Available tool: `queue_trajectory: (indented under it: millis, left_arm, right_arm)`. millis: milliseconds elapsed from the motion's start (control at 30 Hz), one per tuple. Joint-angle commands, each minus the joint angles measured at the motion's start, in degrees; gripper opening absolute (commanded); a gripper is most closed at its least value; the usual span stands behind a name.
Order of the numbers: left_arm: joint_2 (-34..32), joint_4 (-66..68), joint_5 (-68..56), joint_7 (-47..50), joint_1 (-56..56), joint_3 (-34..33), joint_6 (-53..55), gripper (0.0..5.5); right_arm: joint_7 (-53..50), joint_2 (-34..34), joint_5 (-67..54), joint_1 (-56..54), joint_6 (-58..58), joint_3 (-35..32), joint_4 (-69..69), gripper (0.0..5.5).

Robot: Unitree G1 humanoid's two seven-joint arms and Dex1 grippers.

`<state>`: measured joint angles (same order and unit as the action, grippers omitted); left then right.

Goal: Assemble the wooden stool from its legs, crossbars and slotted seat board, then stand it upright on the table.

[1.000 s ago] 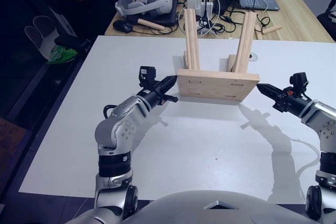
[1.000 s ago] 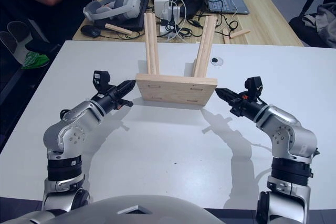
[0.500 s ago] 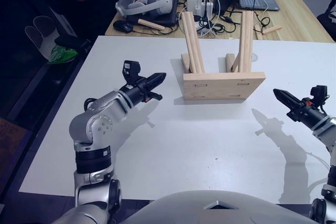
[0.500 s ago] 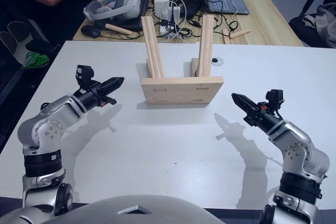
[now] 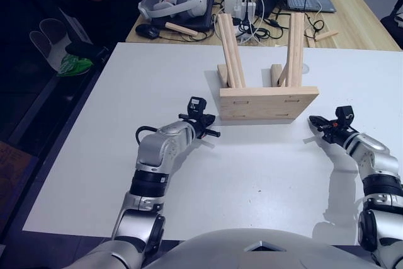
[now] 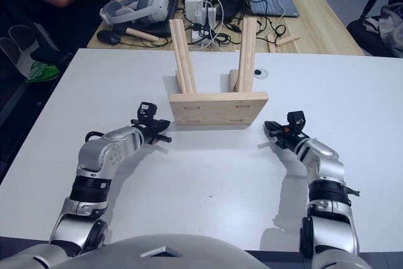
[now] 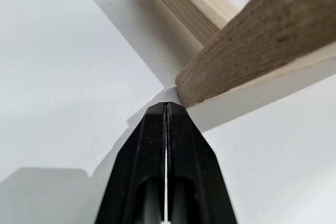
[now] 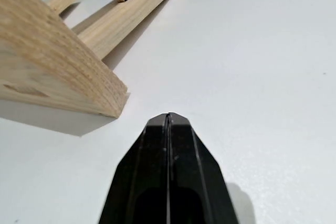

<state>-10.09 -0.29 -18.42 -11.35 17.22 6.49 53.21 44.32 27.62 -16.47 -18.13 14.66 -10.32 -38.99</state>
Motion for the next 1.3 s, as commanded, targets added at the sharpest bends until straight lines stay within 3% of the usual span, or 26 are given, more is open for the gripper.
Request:
queue_trajectory:
  millis: [33,300,800,1300]
  left_arm:
    - [0.4,3.2,2.6,-0.1,1.1,2.1,-0.5,0.03]
    - [4.7,8.9,5.7,1.9,2.2,2.0,-4.1,0.03]
    - [6.5,9.1,6.4,1.4,2.4,0.5,-4.5,0.03]
    - [6.8,2.8,1.5,-5.9,0.9,-0.7,-1.9,0.03]
  right_arm:
    - [1.8,0.1,1.8,-3.0,-2.3,1.7,-3.6,0.0]
    - [5.4,-0.1,3.8,-5.1,-4.0,4.6,-6.1,0.0]
    - [6.9,-1.4,5.3,-8.9,-7.5,5.8,-11.2,0.0]
    - [13.4,-1.5,1.2,-5.3,0.4,4.8,0.4,0.0]
